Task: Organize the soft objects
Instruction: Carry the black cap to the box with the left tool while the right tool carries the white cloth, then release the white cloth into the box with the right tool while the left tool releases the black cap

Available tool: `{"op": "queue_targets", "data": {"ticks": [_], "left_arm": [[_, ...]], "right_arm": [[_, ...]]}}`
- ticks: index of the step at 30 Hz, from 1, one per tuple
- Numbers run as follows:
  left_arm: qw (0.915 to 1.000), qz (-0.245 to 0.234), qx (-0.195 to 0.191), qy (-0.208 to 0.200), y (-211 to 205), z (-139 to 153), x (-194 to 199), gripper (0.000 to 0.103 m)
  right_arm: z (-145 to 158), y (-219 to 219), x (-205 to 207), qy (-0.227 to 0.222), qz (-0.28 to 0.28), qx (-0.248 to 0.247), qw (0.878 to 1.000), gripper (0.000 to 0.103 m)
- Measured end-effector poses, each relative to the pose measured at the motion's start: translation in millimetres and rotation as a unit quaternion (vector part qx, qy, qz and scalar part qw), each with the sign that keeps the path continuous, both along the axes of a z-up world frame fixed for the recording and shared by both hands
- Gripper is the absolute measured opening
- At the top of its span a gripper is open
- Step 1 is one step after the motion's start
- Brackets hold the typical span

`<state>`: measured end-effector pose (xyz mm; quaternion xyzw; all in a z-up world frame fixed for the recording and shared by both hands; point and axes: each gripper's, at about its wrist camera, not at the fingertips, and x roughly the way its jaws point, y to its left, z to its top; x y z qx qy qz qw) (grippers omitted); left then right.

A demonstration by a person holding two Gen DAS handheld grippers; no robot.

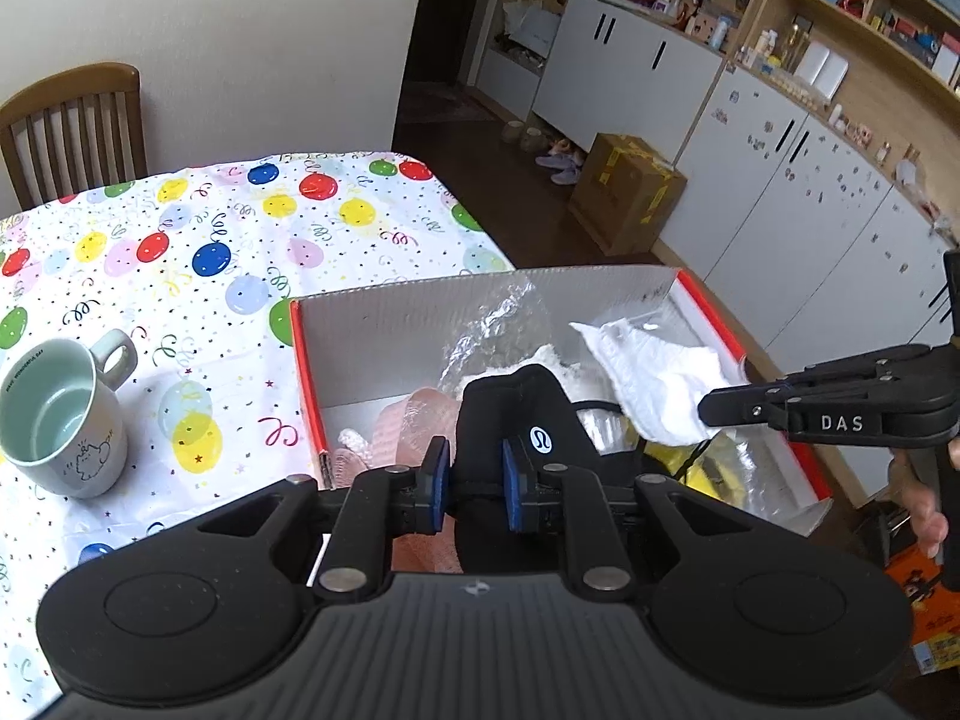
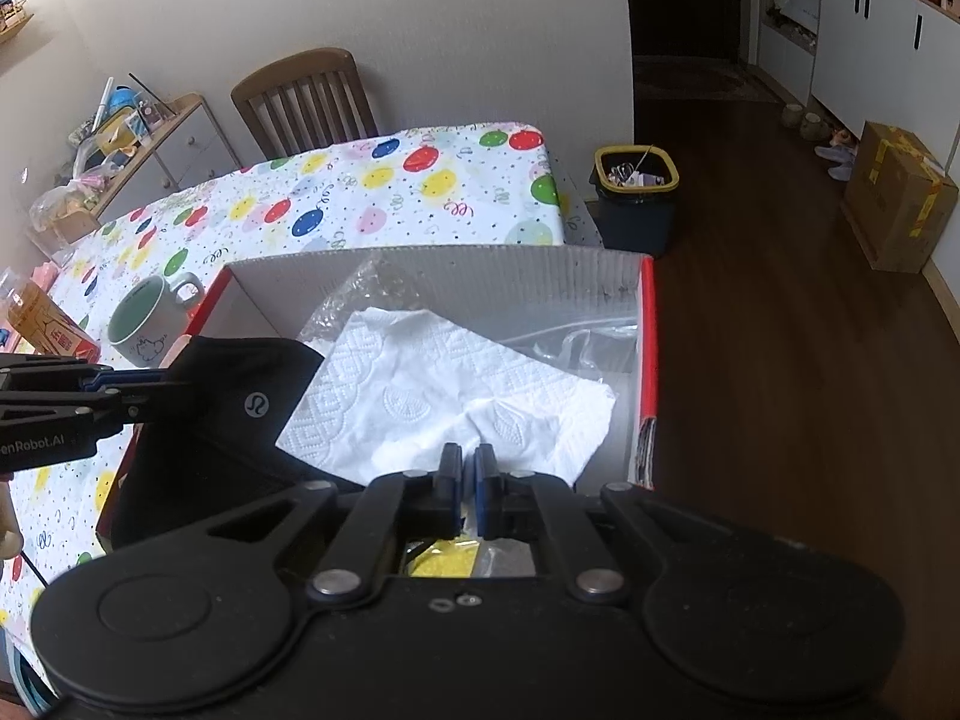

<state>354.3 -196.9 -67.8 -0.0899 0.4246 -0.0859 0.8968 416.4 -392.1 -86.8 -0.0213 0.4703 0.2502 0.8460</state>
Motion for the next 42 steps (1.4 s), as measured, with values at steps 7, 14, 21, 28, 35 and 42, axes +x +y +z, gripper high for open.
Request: {"op": "queue_targets", "data": {"ticks": [7, 14, 21, 28, 35, 42], "left_arm": [[0.9999, 0.001, -0.001, -0.015, -3.9, 7.5, -7.4, 0.027], [0.9996, -0.003, 0.002, -0.027, -12.3, 19.8, -16.6, 0.03], [0.9993, -0.005, 0.005, -0.038, -17.1, 30.0, -27.4, 0.03], [0.9984, -0.015, 0.005, -0.055, -22.0, 41.4, -42.5, 0.03], [0.9959, -0.03, 0.013, -0.085, -24.3, 54.8, -61.9, 0.03], [0.9936, -0.033, 0.013, -0.107, -18.4, 63.5, -83.0, 0.073]], "right_arm": [[9.4, -1.2, -4.8, -0.009, 0.009, 0.005, 1.0, 0.014], [20.3, -2.9, -15.0, -0.027, 0.016, 0.008, 0.999, 0.029], [33.6, -7.6, -28.5, -0.048, 0.009, 0.026, 0.998, 0.054], [48.3, -7.1, -48.7, -0.074, 0.013, 0.04, 0.996, 0.068], [61.7, -3.8, -74.0, -0.106, 0.007, 0.057, 0.993, 0.076], [69.5, 0.2, -107.0, -0.135, -0.015, 0.071, 0.988, 0.085]]}}
